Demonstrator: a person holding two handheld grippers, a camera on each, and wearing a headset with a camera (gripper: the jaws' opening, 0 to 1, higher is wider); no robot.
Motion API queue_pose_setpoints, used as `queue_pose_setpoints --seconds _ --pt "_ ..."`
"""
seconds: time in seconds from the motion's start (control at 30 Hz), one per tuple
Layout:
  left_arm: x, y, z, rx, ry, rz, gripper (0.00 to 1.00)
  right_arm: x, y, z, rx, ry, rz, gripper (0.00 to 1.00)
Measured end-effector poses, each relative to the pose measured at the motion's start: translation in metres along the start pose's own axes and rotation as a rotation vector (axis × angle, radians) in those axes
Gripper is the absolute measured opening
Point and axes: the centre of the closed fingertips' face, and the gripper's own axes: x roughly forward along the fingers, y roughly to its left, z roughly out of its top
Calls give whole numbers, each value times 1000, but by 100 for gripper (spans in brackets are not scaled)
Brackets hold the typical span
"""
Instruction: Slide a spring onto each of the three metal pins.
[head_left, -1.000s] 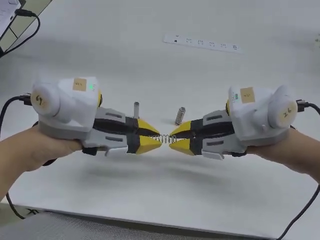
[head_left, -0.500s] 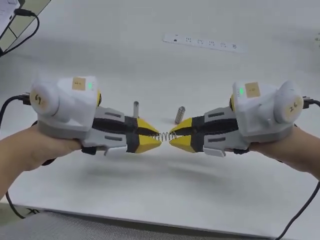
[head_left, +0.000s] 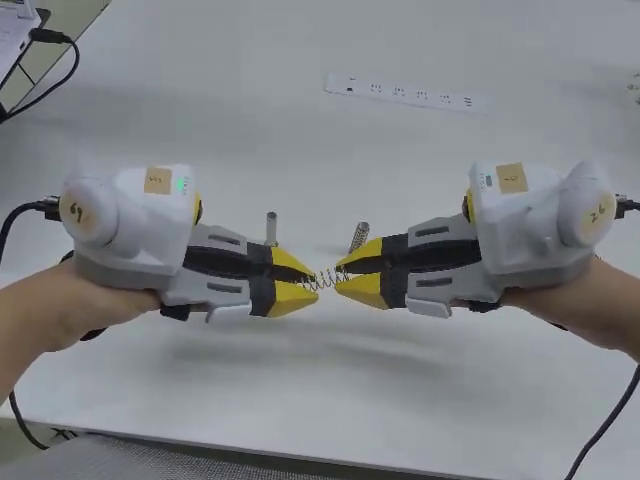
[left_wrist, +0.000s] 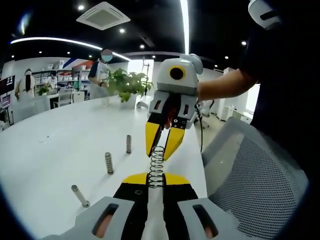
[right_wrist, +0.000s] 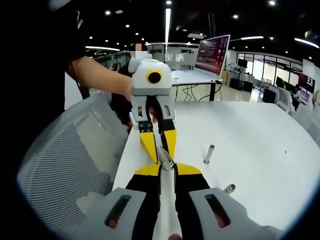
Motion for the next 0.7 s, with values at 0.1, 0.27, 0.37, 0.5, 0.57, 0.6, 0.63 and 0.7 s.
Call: queue_pose_setpoints --seconds 0.1,0.27,0.37,0.5,0.57,0.6,0.63,0.7 --pt "0 0 0 1 1 1 2 0 0 3 -3 -7 3 7" --pt "0 -1 0 5 2 2 2 0 2 9 7 -32 11 7" --pt "0 -1 -1 8 4 1 2 1 2 13 24 -52 13 8" --pt "1 -2 -1 10 9 3 2 2 3 17 28 -66 13 8" --pt "2 -2 -2 10 10 3 2 3 4 18 33 -75 13 8" --pt "2 -2 -2 11 12 2 2 4 5 19 33 -76 14 8" --pt "2 -2 -2 12 12 4 2 4 5 20 35 -82 13 8" --pt "3 -3 -2 12 9 2 2 7 5 27 56 -111 14 8"
